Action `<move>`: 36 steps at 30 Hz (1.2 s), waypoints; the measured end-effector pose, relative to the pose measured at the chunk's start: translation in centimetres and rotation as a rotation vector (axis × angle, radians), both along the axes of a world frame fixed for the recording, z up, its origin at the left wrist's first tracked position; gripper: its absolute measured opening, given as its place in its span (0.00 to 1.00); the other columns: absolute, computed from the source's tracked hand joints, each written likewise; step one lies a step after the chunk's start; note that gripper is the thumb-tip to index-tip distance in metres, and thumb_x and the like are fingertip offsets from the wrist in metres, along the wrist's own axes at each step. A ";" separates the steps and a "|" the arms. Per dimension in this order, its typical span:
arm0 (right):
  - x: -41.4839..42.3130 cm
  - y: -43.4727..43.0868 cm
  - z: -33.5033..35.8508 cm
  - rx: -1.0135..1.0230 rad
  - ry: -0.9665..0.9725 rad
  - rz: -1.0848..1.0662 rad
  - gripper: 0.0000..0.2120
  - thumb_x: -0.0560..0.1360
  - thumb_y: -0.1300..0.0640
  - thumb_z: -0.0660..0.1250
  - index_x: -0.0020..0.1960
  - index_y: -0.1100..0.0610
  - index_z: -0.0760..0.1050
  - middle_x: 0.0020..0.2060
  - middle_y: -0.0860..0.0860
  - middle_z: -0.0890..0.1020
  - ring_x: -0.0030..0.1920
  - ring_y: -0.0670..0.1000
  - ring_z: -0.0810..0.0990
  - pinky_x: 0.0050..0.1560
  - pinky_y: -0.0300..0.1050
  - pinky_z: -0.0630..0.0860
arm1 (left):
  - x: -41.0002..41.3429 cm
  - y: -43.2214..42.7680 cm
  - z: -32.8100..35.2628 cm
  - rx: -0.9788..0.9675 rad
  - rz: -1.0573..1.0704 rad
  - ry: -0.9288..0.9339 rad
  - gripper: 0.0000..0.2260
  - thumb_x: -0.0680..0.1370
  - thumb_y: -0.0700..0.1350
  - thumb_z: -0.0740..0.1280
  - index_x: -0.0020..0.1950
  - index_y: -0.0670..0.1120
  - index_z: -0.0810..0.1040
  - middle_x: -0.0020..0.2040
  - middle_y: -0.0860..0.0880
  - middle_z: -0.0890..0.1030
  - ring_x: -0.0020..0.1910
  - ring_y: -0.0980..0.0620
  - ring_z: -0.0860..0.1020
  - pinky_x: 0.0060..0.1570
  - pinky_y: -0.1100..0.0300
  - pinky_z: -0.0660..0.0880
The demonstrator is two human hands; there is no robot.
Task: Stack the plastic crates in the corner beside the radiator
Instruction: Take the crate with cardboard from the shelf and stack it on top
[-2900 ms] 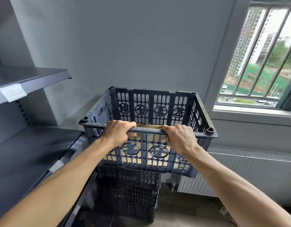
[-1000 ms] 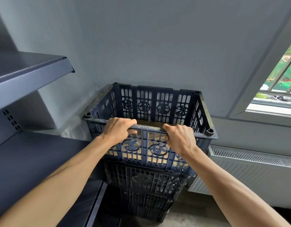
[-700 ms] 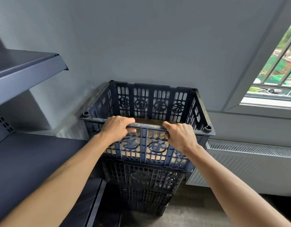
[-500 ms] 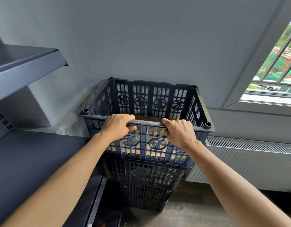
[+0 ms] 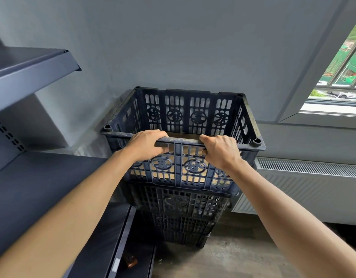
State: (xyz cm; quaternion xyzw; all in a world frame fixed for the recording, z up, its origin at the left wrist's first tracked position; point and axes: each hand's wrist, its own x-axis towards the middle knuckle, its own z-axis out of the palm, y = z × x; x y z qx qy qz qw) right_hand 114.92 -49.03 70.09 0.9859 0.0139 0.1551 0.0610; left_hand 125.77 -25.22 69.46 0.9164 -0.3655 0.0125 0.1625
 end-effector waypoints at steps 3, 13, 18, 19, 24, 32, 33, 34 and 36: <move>0.1 -0.2 0.1 0.027 0.010 0.014 0.09 0.72 0.59 0.67 0.51 0.54 0.73 0.29 0.50 0.74 0.34 0.58 0.78 0.34 0.45 0.67 | -0.2 -0.2 0.4 0.025 0.031 0.021 0.08 0.74 0.58 0.68 0.51 0.60 0.74 0.47 0.58 0.79 0.48 0.50 0.76 0.50 0.50 0.73; 0.1 -0.5 -0.1 0.021 -0.015 0.032 0.06 0.72 0.60 0.67 0.48 0.54 0.74 0.29 0.50 0.76 0.30 0.57 0.72 0.33 0.45 0.66 | -0.7 -1.1 0.1 0.024 0.132 -0.009 0.05 0.75 0.55 0.68 0.43 0.57 0.74 0.38 0.57 0.78 0.42 0.50 0.77 0.44 0.54 0.72; 0.0 -0.4 -0.2 0.000 -0.021 0.011 0.06 0.72 0.60 0.67 0.48 0.55 0.74 0.28 0.50 0.74 0.30 0.57 0.71 0.32 0.44 0.65 | -1.1 -1.5 0.1 0.013 0.140 -0.043 0.03 0.75 0.55 0.68 0.45 0.57 0.75 0.41 0.56 0.79 0.45 0.49 0.76 0.49 0.52 0.71; 0.0 -0.4 -0.2 0.001 -0.018 0.008 0.06 0.72 0.60 0.67 0.48 0.55 0.73 0.28 0.51 0.75 0.30 0.57 0.71 0.32 0.45 0.65 | -1.2 -1.6 0.1 0.017 0.134 -0.052 0.03 0.76 0.54 0.68 0.45 0.57 0.75 0.41 0.56 0.78 0.46 0.48 0.75 0.50 0.52 0.69; -0.1 -0.6 0.8 -0.015 0.070 0.038 0.11 0.75 0.56 0.67 0.56 0.55 0.71 0.35 0.54 0.80 0.34 0.58 0.74 0.34 0.45 0.66 | -2.3 -3.5 0.1 0.048 0.106 -0.149 0.12 0.73 0.43 0.66 0.57 0.52 0.76 0.48 0.53 0.80 0.51 0.47 0.76 0.56 0.49 0.67; -1.0 -1.6 1.7 -0.024 0.093 -0.048 0.17 0.76 0.41 0.66 0.51 0.55 0.80 0.39 0.53 0.82 0.38 0.57 0.79 0.36 0.45 0.69 | -3.7 -5.9 0.8 -0.050 0.044 -0.086 0.06 0.76 0.53 0.68 0.51 0.57 0.77 0.44 0.55 0.81 0.46 0.49 0.77 0.57 0.49 0.65; -1.1 -1.4 1.8 -0.025 0.095 -0.048 0.16 0.77 0.42 0.66 0.51 0.55 0.80 0.38 0.53 0.82 0.37 0.56 0.78 0.36 0.45 0.68 | -3.6 -5.8 0.8 -0.072 0.063 -0.077 0.03 0.76 0.52 0.69 0.49 0.57 0.78 0.42 0.54 0.81 0.45 0.48 0.77 0.57 0.49 0.65; -1.2 -1.3 1.9 -0.027 0.094 -0.051 0.15 0.77 0.43 0.66 0.51 0.55 0.80 0.38 0.53 0.82 0.35 0.56 0.75 0.36 0.45 0.68 | -3.5 -5.7 0.8 -0.081 0.077 -0.066 0.02 0.77 0.52 0.69 0.48 0.57 0.78 0.40 0.54 0.81 0.44 0.48 0.76 0.57 0.49 0.65; -1.3 -1.0 2.0 -0.032 0.090 -0.059 0.15 0.77 0.43 0.66 0.51 0.55 0.80 0.37 0.53 0.82 0.34 0.55 0.73 0.36 0.45 0.67 | -3.6 -5.4 1.0 -0.088 0.090 -0.038 0.02 0.77 0.53 0.69 0.47 0.57 0.78 0.39 0.53 0.81 0.43 0.47 0.74 0.56 0.50 0.65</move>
